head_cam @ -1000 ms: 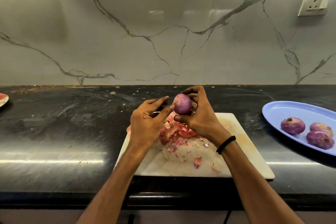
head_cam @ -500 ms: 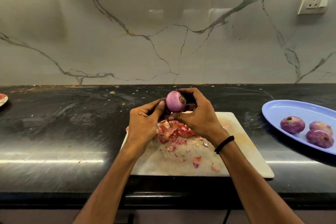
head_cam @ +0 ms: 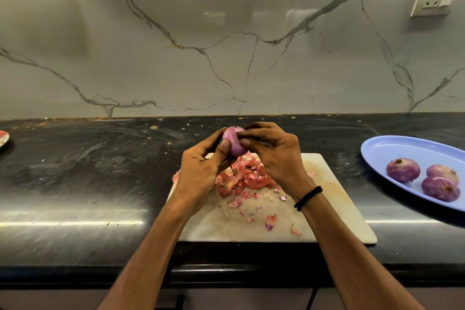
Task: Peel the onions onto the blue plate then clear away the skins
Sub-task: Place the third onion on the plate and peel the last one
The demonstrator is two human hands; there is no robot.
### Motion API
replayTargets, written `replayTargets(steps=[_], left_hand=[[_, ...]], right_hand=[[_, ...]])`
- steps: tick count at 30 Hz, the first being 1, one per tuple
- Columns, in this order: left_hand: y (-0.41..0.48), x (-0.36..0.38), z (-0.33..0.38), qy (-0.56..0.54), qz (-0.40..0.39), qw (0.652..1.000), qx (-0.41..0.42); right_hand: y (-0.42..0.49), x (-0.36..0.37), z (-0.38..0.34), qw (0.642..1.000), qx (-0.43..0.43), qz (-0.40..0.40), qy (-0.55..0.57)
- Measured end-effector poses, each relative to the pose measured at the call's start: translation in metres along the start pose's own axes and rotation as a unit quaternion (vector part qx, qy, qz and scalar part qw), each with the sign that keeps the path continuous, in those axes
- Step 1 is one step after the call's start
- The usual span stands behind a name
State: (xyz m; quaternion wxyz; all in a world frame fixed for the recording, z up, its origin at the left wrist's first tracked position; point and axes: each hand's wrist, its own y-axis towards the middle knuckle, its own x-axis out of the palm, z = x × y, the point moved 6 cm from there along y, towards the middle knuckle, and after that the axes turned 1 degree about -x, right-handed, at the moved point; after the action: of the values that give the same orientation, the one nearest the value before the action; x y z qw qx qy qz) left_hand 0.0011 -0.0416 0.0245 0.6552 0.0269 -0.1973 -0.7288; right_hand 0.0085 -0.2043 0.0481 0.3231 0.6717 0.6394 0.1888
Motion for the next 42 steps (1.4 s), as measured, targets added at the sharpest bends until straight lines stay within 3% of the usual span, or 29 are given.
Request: replayTargets(steps=[6,12,14,17,19,23,29,35,39,42], left_hand=[[-0.001,0.002,-0.002,0.030,-0.001,1.000,0.001],[-0.001,0.003,-0.005,0.018,0.004,0.999,-0.032],[0.000,0.003,-0.006,-0.019,0.005,0.998,-0.052],[0.002,0.003,-0.005,-0.080,0.008,0.994,-0.069],[0.002,0.003,-0.004,-0.090,0.008,0.994,-0.067],[0.003,-0.001,-0.006,-0.053,0.022,0.997,-0.047],[-0.003,0.003,-0.001,0.047,0.012,0.999,0.011],[-0.002,0.000,0.000,0.181,0.031,0.981,0.062],[-0.004,0.005,0.005,0.210,0.029,0.972,0.101],[-0.004,0.004,0.008,0.221,0.057,0.964,0.139]], right_hand=[[-0.002,0.000,-0.001,0.989,-0.055,0.059,-0.120],[-0.006,0.015,-0.005,0.956,-0.121,0.061,-0.259],[-0.004,0.011,-0.002,0.968,-0.083,0.066,-0.228],[-0.003,0.002,0.005,0.994,0.038,0.072,-0.073],[-0.004,-0.002,0.009,0.992,0.083,0.092,-0.002],[-0.005,-0.008,0.014,0.987,0.118,0.109,-0.011],[-0.006,0.006,0.009,0.990,0.120,0.035,0.070],[-0.007,0.004,0.015,0.990,0.086,0.092,-0.062],[-0.010,0.006,0.016,0.982,0.092,0.116,-0.114],[-0.010,0.010,0.023,0.982,0.155,0.102,0.018]])
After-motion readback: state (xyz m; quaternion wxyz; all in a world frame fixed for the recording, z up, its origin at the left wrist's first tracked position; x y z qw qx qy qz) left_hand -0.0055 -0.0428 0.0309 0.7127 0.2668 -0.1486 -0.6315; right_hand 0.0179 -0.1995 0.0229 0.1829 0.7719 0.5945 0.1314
